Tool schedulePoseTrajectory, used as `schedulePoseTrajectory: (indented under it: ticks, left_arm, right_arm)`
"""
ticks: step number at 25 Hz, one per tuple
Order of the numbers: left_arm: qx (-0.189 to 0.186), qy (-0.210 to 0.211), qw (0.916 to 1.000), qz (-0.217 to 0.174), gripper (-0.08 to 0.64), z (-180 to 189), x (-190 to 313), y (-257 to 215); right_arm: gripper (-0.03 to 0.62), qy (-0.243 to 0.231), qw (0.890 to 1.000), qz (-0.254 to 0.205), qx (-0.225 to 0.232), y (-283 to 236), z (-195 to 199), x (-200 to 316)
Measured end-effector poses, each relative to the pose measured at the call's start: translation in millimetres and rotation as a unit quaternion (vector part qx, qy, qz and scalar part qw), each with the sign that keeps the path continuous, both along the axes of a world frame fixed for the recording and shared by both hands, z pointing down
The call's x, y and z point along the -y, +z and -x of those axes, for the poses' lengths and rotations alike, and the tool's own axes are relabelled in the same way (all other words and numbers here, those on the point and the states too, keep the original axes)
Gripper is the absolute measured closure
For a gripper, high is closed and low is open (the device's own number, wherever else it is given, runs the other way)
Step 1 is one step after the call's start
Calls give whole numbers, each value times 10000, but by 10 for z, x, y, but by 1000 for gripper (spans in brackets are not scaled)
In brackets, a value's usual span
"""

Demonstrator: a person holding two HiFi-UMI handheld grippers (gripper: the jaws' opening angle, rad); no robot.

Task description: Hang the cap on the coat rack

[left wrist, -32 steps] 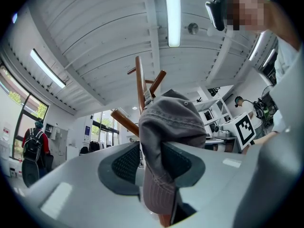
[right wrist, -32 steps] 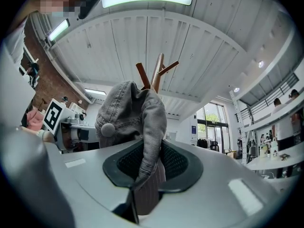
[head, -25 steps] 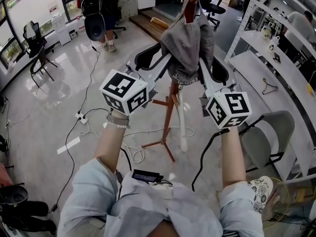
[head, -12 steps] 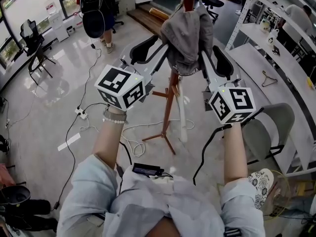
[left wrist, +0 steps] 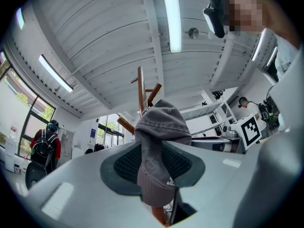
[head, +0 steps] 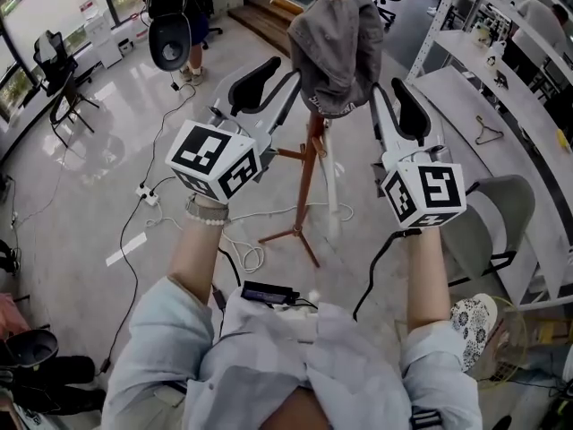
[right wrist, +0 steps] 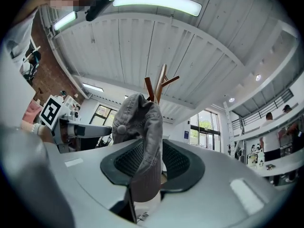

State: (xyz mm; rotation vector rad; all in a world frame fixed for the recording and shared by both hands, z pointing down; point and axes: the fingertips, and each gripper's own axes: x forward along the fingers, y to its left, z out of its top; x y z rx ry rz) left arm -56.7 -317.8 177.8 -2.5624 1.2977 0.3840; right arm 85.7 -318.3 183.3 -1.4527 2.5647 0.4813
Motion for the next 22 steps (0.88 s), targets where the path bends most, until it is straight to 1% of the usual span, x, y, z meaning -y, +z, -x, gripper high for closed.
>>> schedulePoseTrajectory:
  ticks: [4,8,13,18,22]
  left_arm:
    - [38,-66,10000,-58,442,-15,-155,18]
    - [79,-105,9999,-108,483,-55,-297,66]
    - [168,-132,9997,-126,520,-149,-489,134]
    - [52,-226,9997,-63,538,-170,-668,221]
    - [2,-232,9997,85,546,-180,-786,351]
  right_arm:
    - [515,83,9999,-131,29,-15,-11,-170]
    - [554,110,9997,-202,-21,20,-4,-317]
    - [584,118,9998,-172,-42,89,-9,-503]
    - [584,33,10000,-77,-6,194,-19,-668]
    - [585,-21,10000,-8,-21,288,-27,-792]
